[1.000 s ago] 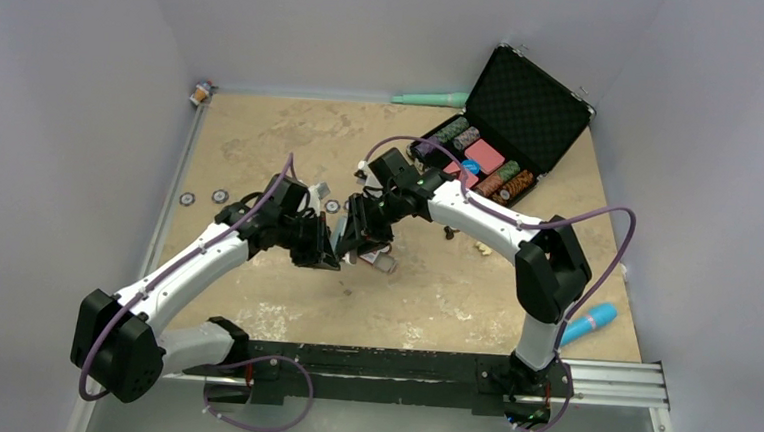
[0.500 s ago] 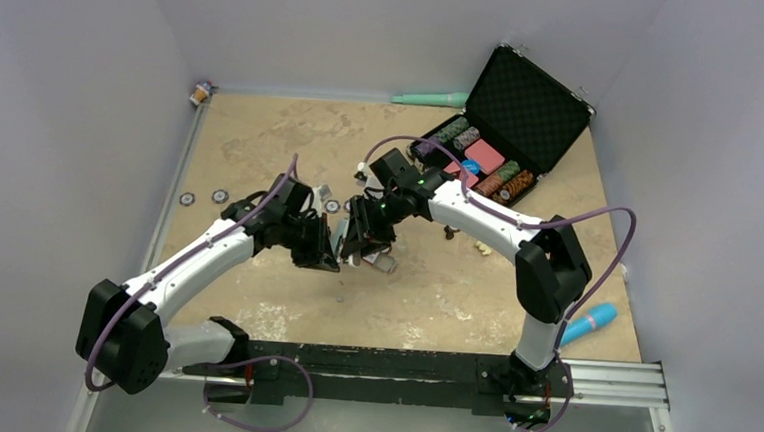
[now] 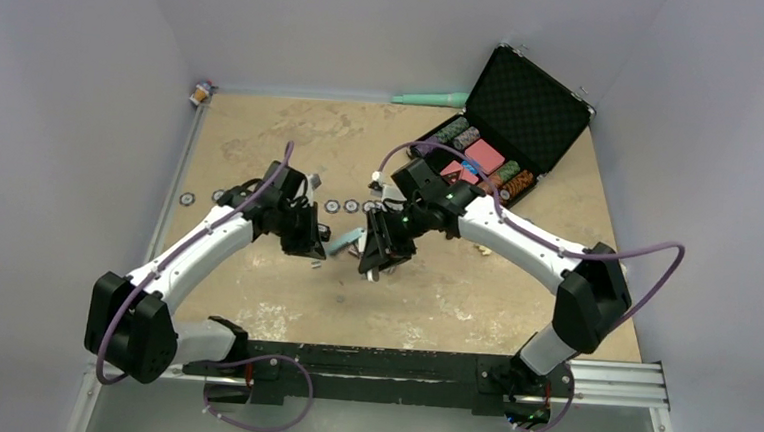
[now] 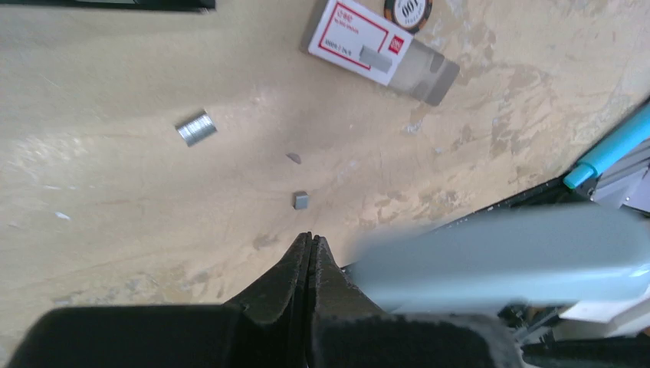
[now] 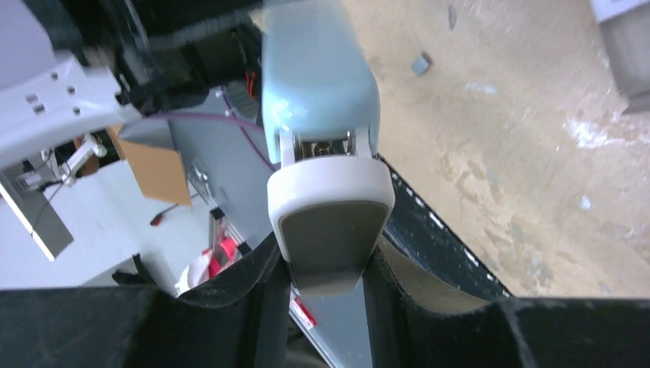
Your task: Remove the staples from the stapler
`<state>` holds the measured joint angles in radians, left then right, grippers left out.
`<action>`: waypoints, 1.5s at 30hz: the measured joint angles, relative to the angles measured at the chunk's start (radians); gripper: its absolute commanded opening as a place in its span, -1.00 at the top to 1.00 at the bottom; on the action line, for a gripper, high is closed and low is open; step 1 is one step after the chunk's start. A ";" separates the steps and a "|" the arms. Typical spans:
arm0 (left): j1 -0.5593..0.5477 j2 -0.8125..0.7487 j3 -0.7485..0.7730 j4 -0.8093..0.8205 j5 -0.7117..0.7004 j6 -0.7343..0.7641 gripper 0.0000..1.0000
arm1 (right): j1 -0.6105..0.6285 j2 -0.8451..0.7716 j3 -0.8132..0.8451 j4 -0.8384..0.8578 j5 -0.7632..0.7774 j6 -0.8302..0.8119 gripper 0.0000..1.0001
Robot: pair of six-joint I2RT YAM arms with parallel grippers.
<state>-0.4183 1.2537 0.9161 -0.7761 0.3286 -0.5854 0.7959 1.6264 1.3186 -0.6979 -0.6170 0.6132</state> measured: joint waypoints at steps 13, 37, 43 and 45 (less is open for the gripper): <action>0.133 0.019 0.147 -0.109 -0.027 0.127 0.64 | -0.048 -0.176 -0.100 -0.068 -0.018 -0.046 1.00; 0.136 -0.343 0.301 0.123 0.547 0.015 -0.55 | -0.051 -0.360 -0.079 0.367 -0.264 0.112 1.00; 0.136 -0.377 0.253 0.306 0.634 -0.122 -0.65 | -0.051 -0.383 -0.077 0.512 -0.325 0.194 1.00; 0.136 -0.372 0.247 0.345 0.658 -0.151 -0.69 | -0.051 -0.392 -0.077 0.549 -0.335 0.217 1.00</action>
<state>-0.2825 0.8818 1.1629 -0.4309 0.9863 -0.7364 0.7452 1.2343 1.2411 -0.1486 -0.9516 0.8307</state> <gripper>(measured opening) 0.818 0.370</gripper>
